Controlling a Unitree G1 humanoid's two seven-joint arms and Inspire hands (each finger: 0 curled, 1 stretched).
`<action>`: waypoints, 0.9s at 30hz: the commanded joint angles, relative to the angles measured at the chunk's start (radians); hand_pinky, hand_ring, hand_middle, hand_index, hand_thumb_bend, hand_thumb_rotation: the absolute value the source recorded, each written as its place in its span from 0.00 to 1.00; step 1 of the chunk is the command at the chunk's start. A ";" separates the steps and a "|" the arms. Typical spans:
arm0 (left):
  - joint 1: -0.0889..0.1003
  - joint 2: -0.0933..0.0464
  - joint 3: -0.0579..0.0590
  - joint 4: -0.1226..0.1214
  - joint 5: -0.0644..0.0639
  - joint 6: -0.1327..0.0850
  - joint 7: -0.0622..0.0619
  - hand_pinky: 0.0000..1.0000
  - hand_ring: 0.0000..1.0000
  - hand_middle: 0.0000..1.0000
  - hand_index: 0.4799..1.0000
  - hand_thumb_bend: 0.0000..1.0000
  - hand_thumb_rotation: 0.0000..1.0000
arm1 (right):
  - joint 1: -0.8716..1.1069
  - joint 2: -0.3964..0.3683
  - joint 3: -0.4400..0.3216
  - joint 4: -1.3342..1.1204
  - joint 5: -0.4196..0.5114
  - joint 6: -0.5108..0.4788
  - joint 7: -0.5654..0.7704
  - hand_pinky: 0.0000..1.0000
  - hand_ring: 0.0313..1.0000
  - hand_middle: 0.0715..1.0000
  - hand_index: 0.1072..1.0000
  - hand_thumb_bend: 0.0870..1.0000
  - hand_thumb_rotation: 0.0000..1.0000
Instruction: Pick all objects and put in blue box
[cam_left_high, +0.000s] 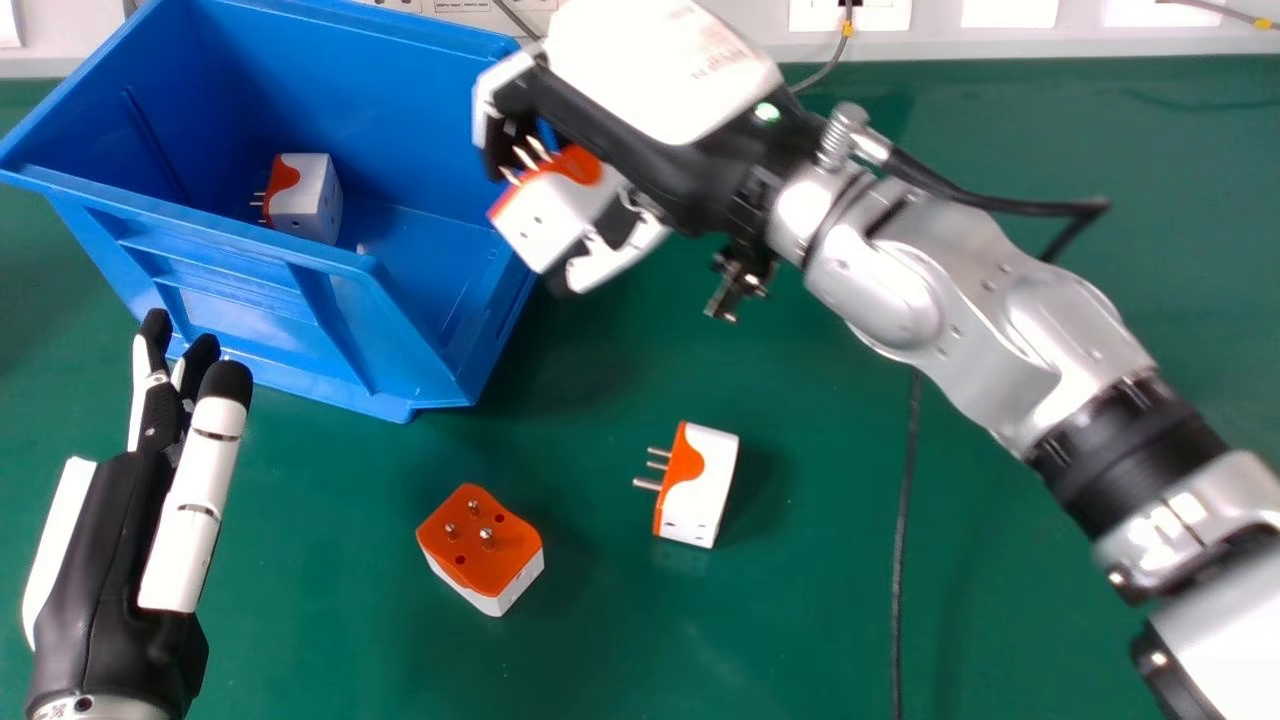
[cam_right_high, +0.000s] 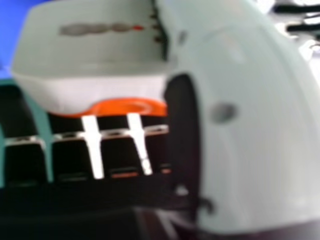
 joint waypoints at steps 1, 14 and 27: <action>-0.009 0.007 -0.001 0.000 0.005 -0.022 0.006 0.99 1.00 1.00 1.00 0.51 0.91 | -0.089 0.036 -0.016 0.022 0.016 -0.021 -0.012 0.34 0.42 0.48 0.41 0.45 0.00; -0.004 -0.008 -0.022 0.011 0.008 -0.047 0.014 1.00 1.00 1.00 1.00 0.51 0.91 | -0.380 0.286 0.072 0.512 -0.094 0.049 -0.248 0.34 0.43 0.48 0.42 0.45 0.00; 0.023 -0.021 -0.047 -0.010 0.002 -0.069 0.017 1.00 1.00 1.00 1.00 0.50 0.91 | -0.444 0.398 0.149 0.716 -0.143 0.157 -0.353 0.34 0.43 0.47 0.40 0.45 0.00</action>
